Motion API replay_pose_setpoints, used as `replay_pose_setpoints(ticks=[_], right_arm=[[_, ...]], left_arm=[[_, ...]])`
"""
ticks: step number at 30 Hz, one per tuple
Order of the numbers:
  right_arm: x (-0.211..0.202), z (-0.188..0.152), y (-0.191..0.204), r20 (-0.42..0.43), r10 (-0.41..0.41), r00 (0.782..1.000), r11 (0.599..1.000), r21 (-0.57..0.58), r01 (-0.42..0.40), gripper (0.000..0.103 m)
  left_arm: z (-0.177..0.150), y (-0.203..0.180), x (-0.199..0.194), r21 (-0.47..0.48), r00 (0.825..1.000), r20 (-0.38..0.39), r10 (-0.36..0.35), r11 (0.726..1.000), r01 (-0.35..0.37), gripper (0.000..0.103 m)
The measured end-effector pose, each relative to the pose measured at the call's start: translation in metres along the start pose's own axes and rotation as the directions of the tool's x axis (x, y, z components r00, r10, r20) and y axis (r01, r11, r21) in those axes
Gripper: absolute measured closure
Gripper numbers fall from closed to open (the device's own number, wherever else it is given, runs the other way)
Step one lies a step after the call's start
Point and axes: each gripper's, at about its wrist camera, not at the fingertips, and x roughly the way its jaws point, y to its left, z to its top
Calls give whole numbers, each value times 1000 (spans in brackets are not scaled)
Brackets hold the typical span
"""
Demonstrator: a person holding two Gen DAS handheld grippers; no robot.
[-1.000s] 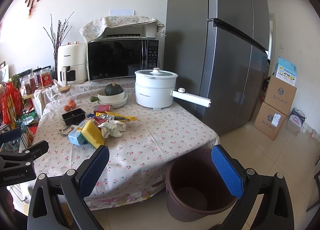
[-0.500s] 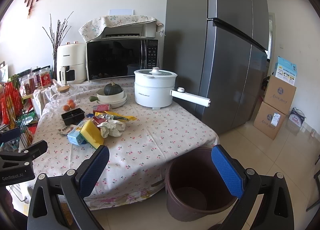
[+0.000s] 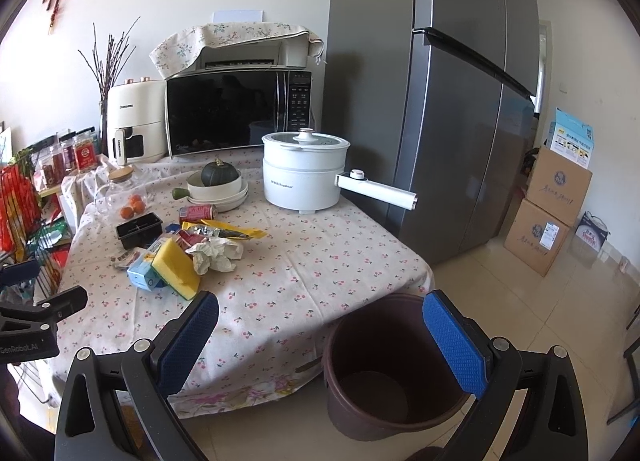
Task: Collect trash
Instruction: 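Grasp the milk carton with the left gripper while the right gripper grasps the yellow sponge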
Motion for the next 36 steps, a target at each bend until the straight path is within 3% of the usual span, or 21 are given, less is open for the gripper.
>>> replay_pose_setpoints(ticks=[5, 9, 15, 21, 26, 28, 30, 36], right_arm=[[27, 25, -6, -112, 114, 987, 994, 8, -113, 0], [62, 42, -4, -211, 160, 964, 985, -25, -169, 0], [121, 44, 3, -314, 222, 923, 973, 9, -231, 0], [159, 26, 4, -444, 227, 866, 970, 22, -243, 0], [164, 28, 6, -451, 209, 868, 972, -2, -235, 0], [167, 26, 7, -464, 201, 863, 973, -8, -231, 0], [169, 23, 7, -477, 201, 856, 973, -3, -230, 0], [176, 18, 13, -503, 197, 842, 976, 19, -217, 0]], left_arm=[[14, 23, 27, -31, 996, -85, -27, 999, 25, 0], [23, 43, 68, -87, 978, -191, -85, 994, 70, 0], [26, 52, 134, -35, 957, -286, -52, 998, 43, 11], [30, 54, 179, -7, 943, -330, -46, 999, 46, 17], [39, 51, 200, -26, 934, -347, -82, 997, 78, 25], [42, 50, 205, -33, 932, -350, -96, 995, 90, 33], [43, 49, 208, -39, 925, -362, -111, 994, 104, 50], [45, 51, 186, -26, 941, -321, -108, 994, 106, 51]])
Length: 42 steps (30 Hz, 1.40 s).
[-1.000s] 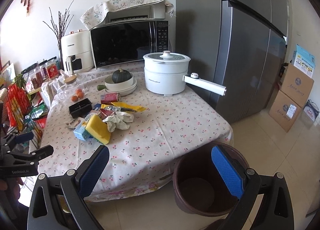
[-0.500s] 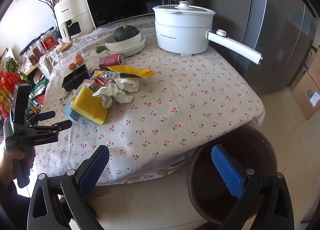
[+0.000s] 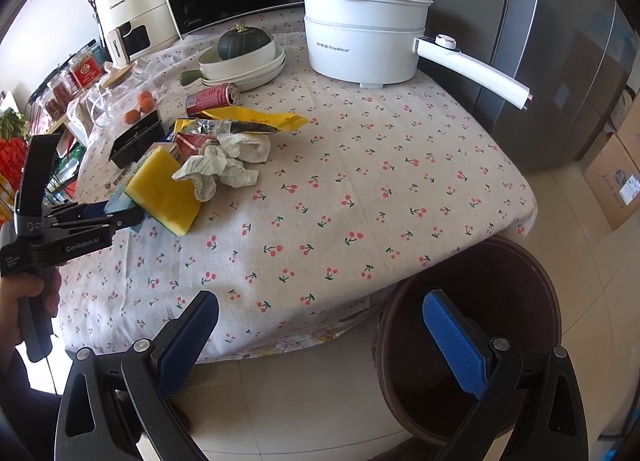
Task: Collect trash
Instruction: 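Grasp the milk carton with the left gripper while the right gripper grasps the yellow sponge, then carry the milk carton and yellow sponge over the brown bin with both grippers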
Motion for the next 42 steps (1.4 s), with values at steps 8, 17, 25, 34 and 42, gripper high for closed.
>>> replay_pose_setpoints(ticks=[8, 17, 25, 34, 42], right_arm=[[24, 12, 30, -32, 30, 999, 1000, 3, -29, 0], [59, 31, 85, -70, 99, 993, 993, -57, -103, 0], [67, 60, 175, -25, 187, 982, 870, -460, -177, 0], [129, 77, 212, -145, 133, 980, 765, -614, -194, 1], [155, 76, 216, -123, 83, 989, 771, -621, -142, 27]], left_arm=[[-30, 35, -46, -60, 999, 54, -8, 998, 11, 52], [-67, 73, -79, -97, 995, 98, 25, 995, -16, 52], [-79, 94, -96, -149, 989, 138, 54, 988, -33, 52], [-75, 102, -94, -168, 989, 135, 64, 985, -41, 52], [-69, 101, -91, -170, 990, 129, 59, 985, -37, 52]])
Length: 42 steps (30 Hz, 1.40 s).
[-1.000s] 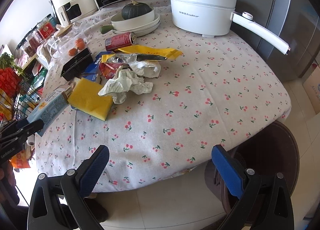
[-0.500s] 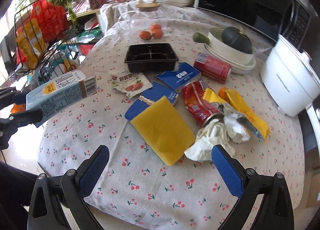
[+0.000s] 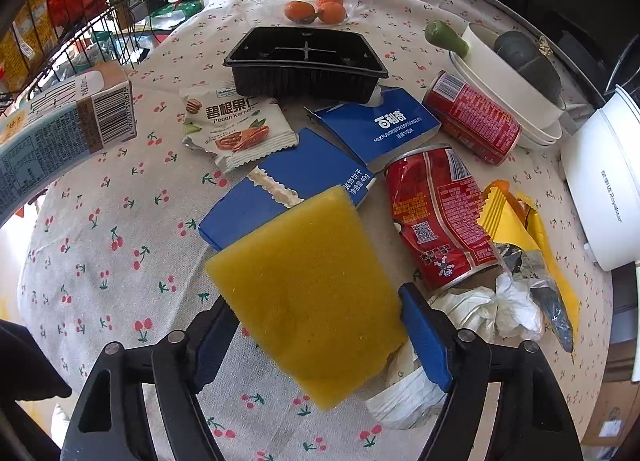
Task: Collect trash
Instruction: 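Carry the milk carton and yellow sponge over the brown bin with both grippers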
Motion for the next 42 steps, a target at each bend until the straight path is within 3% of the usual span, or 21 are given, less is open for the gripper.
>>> replay_pose_setpoints(ticks=[4, 11, 19, 26, 32, 37, 42], right_arm=[[-20, -2, 4, 64, 26, 998, 1000, 8, -26, 29], [-72, -12, -9, 181, 95, 979, 986, 119, -118, 30], [-129, -65, -21, 235, 11, 972, 978, 198, -58, 30], [-147, -130, -55, 196, -49, 979, 941, 338, -20, 30], [-158, -185, -94, 120, -111, 987, 879, 474, 41, 30], [-166, -233, -122, 65, -143, 988, 824, 561, 82, 30], [-169, -276, -145, 13, -144, 989, 762, 640, 103, 30]], left_arm=[[0, -4, -2, 5, 1000, 7, -1, 1000, 1, 52], [0, -12, -10, 13, 999, 34, -14, 1000, 13, 52], [2, -40, -17, 42, 995, 57, -78, 996, 76, 52], [4, -88, -11, 115, 989, 40, -144, 984, 138, 52], [3, -137, 0, 190, 981, 8, -194, 963, 189, 52], [2, -184, 10, 257, 971, -19, -238, 938, 235, 52], [-3, -236, 17, 319, 950, -61, -306, 896, 309, 52]])
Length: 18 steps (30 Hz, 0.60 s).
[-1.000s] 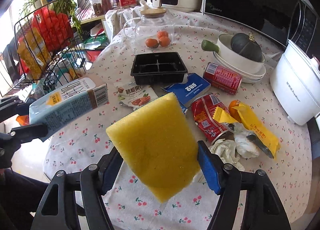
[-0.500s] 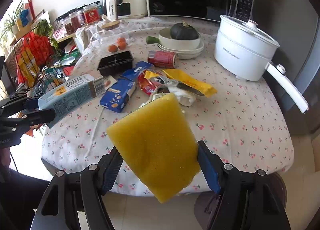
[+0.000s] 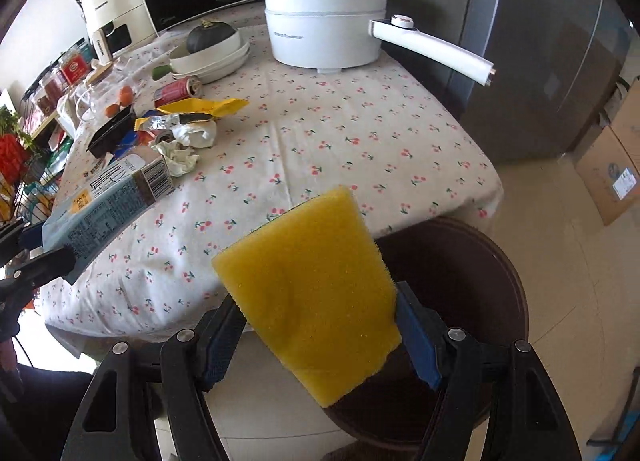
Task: Collect trash
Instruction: 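Carry the milk carton and yellow sponge over the brown bin with both grippers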
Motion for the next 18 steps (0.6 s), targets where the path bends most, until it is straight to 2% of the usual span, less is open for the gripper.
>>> replay_pose_setpoints(ticks=[10, 18], right_arm=[[3, -37, -67, -51, -60, 997, 993, 97, 65, 29], [10, -62, -116, -110, -95, 989, 977, 180, 114, 29]], left_arm=[[6, -83, 52, 150, 992, -70, -106, 982, 115, 52], [6, -117, 100, 219, 985, -122, -125, 964, 150, 52]])
